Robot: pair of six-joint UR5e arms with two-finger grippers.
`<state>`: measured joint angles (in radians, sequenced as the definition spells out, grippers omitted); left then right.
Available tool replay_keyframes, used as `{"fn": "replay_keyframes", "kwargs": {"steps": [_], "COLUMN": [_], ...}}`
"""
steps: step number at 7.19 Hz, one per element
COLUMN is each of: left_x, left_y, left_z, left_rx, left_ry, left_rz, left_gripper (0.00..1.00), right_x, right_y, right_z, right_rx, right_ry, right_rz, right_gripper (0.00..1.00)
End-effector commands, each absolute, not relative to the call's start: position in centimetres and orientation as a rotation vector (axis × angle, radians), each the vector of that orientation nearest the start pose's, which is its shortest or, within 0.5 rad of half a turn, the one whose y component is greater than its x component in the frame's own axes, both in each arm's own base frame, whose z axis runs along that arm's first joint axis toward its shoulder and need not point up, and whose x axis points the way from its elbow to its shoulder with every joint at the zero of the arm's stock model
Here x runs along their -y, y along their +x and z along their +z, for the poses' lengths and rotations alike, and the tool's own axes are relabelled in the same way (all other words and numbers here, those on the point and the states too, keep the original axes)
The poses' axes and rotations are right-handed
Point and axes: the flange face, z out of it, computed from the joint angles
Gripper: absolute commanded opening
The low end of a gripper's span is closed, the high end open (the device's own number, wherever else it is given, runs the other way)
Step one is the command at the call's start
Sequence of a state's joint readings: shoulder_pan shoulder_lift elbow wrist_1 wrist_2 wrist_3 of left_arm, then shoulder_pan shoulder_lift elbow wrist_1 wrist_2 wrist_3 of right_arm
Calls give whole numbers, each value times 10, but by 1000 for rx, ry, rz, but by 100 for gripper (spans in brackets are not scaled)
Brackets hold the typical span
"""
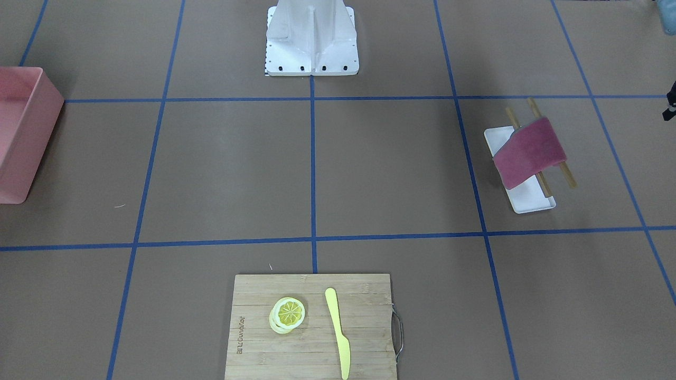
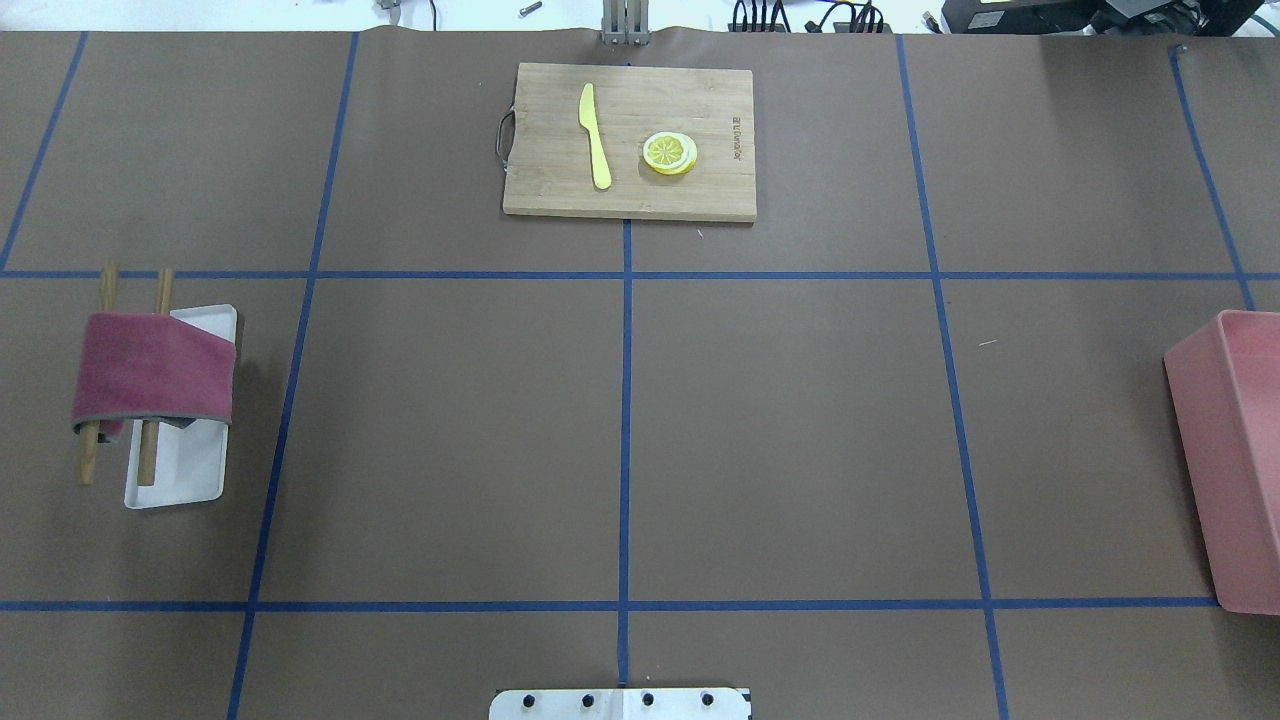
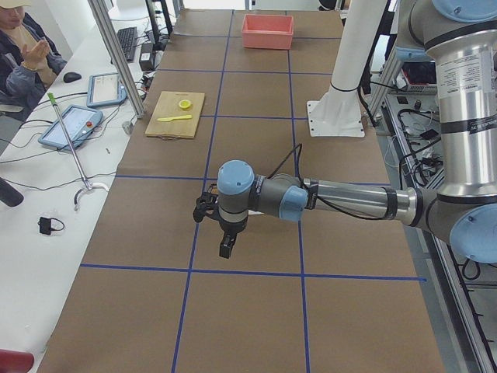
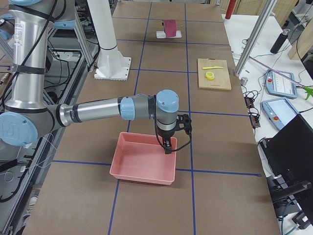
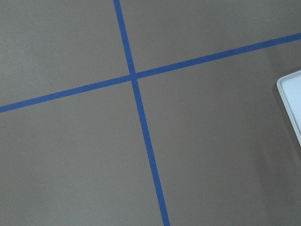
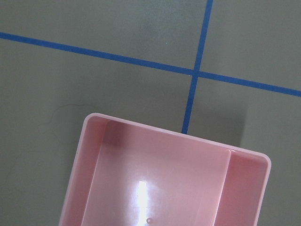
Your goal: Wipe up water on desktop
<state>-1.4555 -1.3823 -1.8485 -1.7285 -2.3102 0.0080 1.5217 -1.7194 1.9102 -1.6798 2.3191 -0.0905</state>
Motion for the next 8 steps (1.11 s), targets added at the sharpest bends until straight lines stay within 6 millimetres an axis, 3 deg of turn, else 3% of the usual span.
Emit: {"fn": "replay_keyframes", "kwargs": {"steps": [1, 2, 3, 4, 6, 8], "left_x": [429, 429, 431, 429, 423, 440], "left_y": [-15, -15, -13, -9, -5, 0], "left_z": [584, 597, 589, 597, 593, 563], "left_rx": [-783, -782, -795, -857, -922, -959], "left_ry": [246, 227, 299, 288, 300, 295], "left_rz": [231, 229, 256, 267, 282, 138], "left_gripper": [98, 98, 98, 98, 98, 98], "right_x": [430, 430, 430, 430, 430, 427], "right_y": [43, 43, 43, 43, 43, 41], "right_z": [571, 571, 572, 574, 572, 571], "right_rx": [762, 764, 766, 764, 772, 802], "right_ry": [96, 96, 96, 93, 98, 96], "right_rz": [-165, -165, -165, -164, -167, -168], "right_gripper": [100, 100, 100, 100, 100, 100]}}
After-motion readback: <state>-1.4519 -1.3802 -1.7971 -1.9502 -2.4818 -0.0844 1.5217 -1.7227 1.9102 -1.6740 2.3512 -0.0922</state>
